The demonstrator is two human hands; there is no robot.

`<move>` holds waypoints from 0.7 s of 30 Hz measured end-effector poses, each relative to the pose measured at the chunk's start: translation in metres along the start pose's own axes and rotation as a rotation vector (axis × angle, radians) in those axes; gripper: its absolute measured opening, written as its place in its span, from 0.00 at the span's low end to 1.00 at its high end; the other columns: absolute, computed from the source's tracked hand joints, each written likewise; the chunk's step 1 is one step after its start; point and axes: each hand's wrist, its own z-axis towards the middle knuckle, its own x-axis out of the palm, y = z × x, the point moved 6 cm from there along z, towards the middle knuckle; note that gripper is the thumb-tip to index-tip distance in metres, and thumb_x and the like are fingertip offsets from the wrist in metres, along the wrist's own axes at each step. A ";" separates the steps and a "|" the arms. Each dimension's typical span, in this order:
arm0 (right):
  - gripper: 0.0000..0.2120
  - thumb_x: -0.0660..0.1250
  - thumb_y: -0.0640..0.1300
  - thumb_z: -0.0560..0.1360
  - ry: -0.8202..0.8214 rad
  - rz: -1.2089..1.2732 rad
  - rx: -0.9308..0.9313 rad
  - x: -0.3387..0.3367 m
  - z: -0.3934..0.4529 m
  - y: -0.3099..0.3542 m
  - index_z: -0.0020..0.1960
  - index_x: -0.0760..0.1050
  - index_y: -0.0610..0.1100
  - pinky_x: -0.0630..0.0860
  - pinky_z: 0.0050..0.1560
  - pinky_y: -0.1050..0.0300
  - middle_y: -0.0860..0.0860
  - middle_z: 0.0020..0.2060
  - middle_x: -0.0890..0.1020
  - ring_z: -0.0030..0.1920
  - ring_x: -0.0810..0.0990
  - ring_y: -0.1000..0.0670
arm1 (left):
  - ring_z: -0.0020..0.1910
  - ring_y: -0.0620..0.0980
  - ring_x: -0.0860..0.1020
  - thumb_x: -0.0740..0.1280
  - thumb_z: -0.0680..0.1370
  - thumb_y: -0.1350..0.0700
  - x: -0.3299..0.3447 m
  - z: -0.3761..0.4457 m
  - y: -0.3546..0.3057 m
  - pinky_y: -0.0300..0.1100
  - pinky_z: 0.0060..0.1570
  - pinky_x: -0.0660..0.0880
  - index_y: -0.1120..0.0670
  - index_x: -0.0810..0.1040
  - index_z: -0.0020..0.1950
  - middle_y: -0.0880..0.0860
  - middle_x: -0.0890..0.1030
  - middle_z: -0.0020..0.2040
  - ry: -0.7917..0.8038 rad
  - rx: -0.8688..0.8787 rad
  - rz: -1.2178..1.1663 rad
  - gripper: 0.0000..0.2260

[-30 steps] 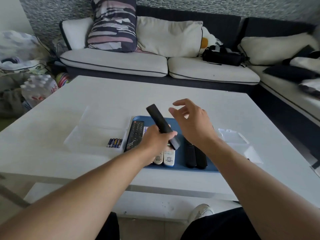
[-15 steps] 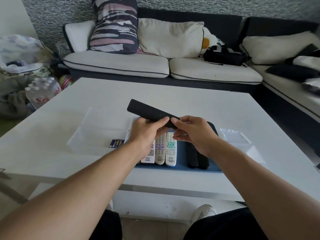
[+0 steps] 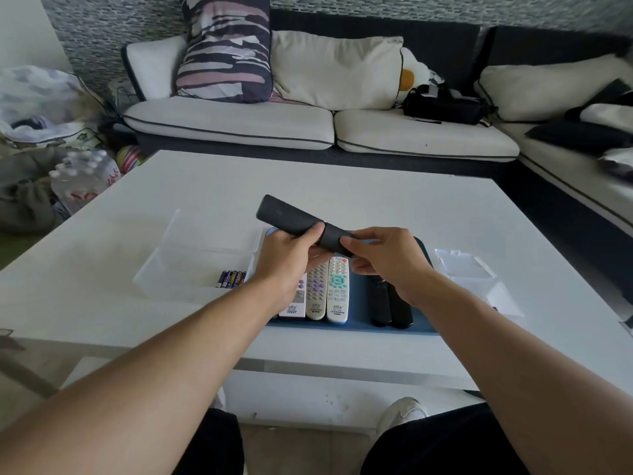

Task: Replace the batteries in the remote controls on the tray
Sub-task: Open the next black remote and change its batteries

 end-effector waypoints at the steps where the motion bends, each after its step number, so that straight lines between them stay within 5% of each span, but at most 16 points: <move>1: 0.11 0.78 0.50 0.72 -0.013 0.003 -0.015 -0.001 0.000 0.000 0.50 0.84 0.46 0.84 0.49 0.52 0.47 0.36 0.87 0.40 0.87 0.47 | 0.46 0.55 0.86 0.68 0.80 0.61 0.000 0.000 0.000 0.46 0.49 0.83 0.64 0.80 0.51 0.61 0.86 0.48 -0.014 0.034 0.055 0.05; 6: 0.12 0.79 0.47 0.71 0.040 -0.031 -0.046 -0.003 -0.003 0.003 0.48 0.82 0.42 0.84 0.48 0.49 0.44 0.36 0.86 0.37 0.86 0.46 | 0.39 0.49 0.86 0.70 0.79 0.56 -0.013 0.003 -0.006 0.47 0.42 0.84 0.58 0.80 0.42 0.54 0.85 0.41 -0.176 0.158 0.317 0.08; 10: 0.12 0.78 0.49 0.71 0.351 -0.446 0.044 0.009 -0.021 -0.023 0.47 0.81 0.43 0.85 0.42 0.51 0.46 0.36 0.86 0.37 0.87 0.45 | 0.40 0.57 0.85 0.68 0.79 0.56 -0.030 0.010 0.003 0.52 0.36 0.84 0.59 0.78 0.47 0.61 0.84 0.45 -0.242 -0.012 0.194 0.06; 15: 0.14 0.76 0.50 0.73 0.501 -0.711 0.145 0.026 -0.041 -0.067 0.50 0.77 0.43 0.83 0.35 0.58 0.48 0.38 0.87 0.35 0.86 0.50 | 0.37 0.61 0.86 0.61 0.83 0.56 -0.027 0.010 0.017 0.51 0.29 0.82 0.59 0.72 0.58 0.62 0.84 0.45 -0.173 -0.212 0.065 0.08; 21: 0.17 0.74 0.52 0.74 0.477 -0.782 0.216 0.023 -0.045 -0.088 0.53 0.72 0.42 0.83 0.38 0.54 0.49 0.37 0.86 0.35 0.86 0.49 | 0.37 0.59 0.83 0.61 0.85 0.50 -0.010 0.007 0.021 0.52 0.34 0.83 0.57 0.73 0.54 0.57 0.83 0.36 0.009 -0.215 0.116 0.10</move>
